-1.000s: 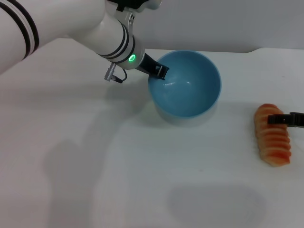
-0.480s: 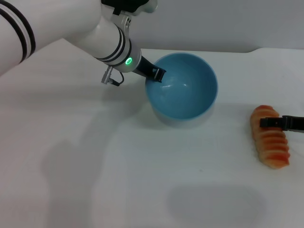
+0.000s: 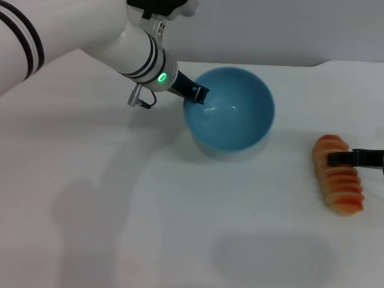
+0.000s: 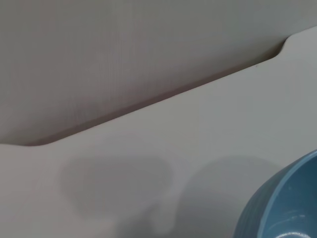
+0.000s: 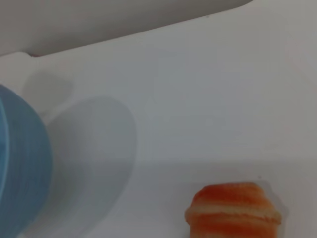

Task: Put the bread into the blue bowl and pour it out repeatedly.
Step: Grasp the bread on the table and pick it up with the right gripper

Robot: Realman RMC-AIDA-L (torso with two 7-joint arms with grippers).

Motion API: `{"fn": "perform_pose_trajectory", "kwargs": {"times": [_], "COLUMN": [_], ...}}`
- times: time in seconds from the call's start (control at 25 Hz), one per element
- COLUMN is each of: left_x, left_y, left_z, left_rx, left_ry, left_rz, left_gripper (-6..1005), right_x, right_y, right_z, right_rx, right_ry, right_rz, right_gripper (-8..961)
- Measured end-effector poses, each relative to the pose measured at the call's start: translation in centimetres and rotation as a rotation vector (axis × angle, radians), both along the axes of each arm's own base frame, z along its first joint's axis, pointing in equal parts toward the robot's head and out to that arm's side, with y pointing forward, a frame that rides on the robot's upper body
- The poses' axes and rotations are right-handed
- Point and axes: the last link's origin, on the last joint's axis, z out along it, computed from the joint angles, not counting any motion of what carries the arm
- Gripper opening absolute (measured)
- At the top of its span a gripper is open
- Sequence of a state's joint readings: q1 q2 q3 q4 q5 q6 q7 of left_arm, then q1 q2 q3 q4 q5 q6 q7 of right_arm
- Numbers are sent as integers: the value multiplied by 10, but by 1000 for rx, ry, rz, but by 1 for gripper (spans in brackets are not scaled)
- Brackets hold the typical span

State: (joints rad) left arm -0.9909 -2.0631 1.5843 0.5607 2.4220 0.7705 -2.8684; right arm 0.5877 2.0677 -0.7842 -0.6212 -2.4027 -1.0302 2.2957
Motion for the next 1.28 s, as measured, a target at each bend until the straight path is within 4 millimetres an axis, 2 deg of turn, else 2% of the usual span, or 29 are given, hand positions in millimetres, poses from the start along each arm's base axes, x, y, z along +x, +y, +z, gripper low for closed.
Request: {"fn": "perform_pose_trajectory", "kwargs": {"times": [0.12, 0.64, 0.96, 1.12, 1.28], "left_x": [0, 0, -2, -3, -2], "left_y": [0, 0, -1, -1, -1], "left_z": [0, -1, -1, -1, 0], "left_rx": [3, 1, 1, 1, -1], "left_ry": [-1, -1, 0, 2, 5], "left_rz": [-1, -1, 5, 5, 3], "left_gripper": [-1, 0, 0, 0, -1], "right_x": [1, -3, -9, -20, -42], "right_y": [0, 3, 8, 13, 20], "right_z": [0, 4, 11, 25, 55], "right_rx": [0, 5, 21, 42, 107], "right_ry": [-2, -24, -32, -20, 4], "right_rz": [0, 46, 81, 126, 214], "right_gripper": [574, 388, 355, 336, 308]}}
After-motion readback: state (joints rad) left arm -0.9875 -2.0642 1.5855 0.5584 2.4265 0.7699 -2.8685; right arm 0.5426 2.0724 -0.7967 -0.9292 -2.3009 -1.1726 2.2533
